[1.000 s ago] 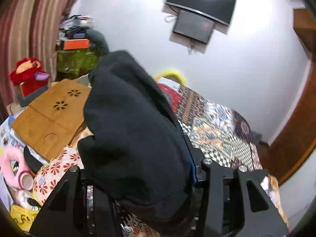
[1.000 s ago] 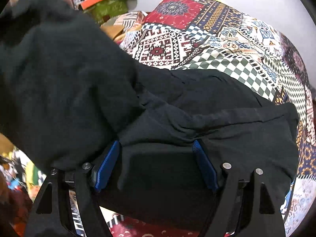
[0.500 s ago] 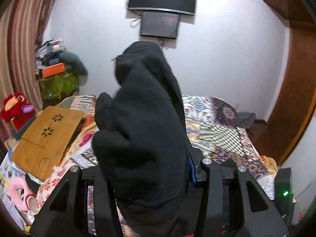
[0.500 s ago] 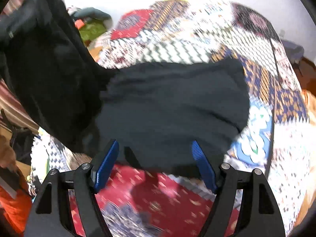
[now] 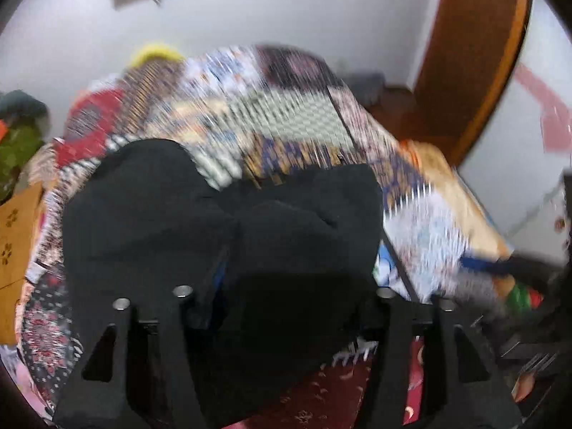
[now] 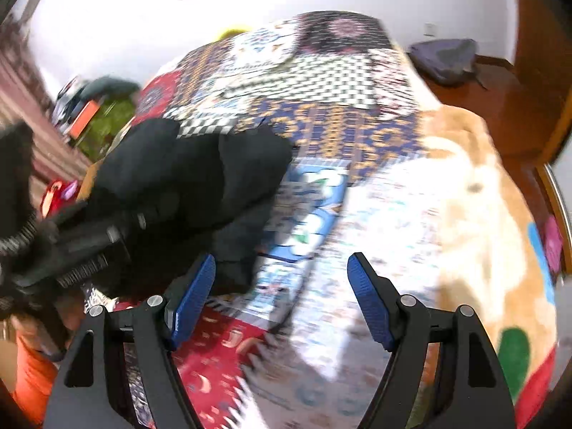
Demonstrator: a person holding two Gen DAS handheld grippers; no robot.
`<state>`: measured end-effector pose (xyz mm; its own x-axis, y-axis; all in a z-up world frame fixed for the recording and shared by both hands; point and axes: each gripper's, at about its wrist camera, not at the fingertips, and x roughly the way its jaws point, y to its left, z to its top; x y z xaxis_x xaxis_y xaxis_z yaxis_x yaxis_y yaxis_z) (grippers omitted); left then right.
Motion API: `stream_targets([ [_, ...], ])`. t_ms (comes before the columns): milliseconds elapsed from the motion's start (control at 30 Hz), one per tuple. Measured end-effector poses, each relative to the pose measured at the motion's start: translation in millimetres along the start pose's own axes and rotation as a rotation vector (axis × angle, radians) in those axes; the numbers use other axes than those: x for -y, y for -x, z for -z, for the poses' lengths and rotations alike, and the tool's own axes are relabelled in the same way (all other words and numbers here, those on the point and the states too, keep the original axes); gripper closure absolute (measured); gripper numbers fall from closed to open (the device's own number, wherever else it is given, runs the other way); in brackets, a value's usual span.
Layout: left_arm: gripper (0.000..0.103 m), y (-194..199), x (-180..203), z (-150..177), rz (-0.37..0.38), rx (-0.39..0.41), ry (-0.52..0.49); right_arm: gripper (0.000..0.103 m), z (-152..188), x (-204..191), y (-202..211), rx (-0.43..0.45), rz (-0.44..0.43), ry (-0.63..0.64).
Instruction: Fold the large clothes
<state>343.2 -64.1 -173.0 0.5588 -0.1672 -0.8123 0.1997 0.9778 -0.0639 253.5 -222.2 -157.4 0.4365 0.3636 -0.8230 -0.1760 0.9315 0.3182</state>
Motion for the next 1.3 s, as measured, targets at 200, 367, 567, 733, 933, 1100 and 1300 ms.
stream_targets([
  [200,0.022,12,3,10,0.079,-0.012,0.016,0.030,1,1,14,0.017,-0.006,-0.006],
  [367,0.021,50,-3,10,0.067,0.035,-0.004,0.030,-5,-18,31,0.060,-0.031,0.031],
  [567,0.006,108,-36,21,-0.030,0.184,0.015,0.030,-21,-67,38,0.103,-0.074,0.136],
  [733,0.005,107,-90,28,-0.133,0.159,0.097,0.029,-33,-115,25,0.098,-0.130,0.223],
  [933,0.004,52,-123,61,-0.057,-0.033,0.181,0.028,-41,-138,-6,0.054,-0.147,0.242],
  [1100,0.001,42,-131,77,0.015,-0.006,0.272,0.028,-35,-119,-37,-0.030,-0.082,0.235],
  [1300,0.001,31,-125,81,0.044,-0.020,0.269,0.023,-13,-88,-64,-0.121,-0.035,0.244],
])
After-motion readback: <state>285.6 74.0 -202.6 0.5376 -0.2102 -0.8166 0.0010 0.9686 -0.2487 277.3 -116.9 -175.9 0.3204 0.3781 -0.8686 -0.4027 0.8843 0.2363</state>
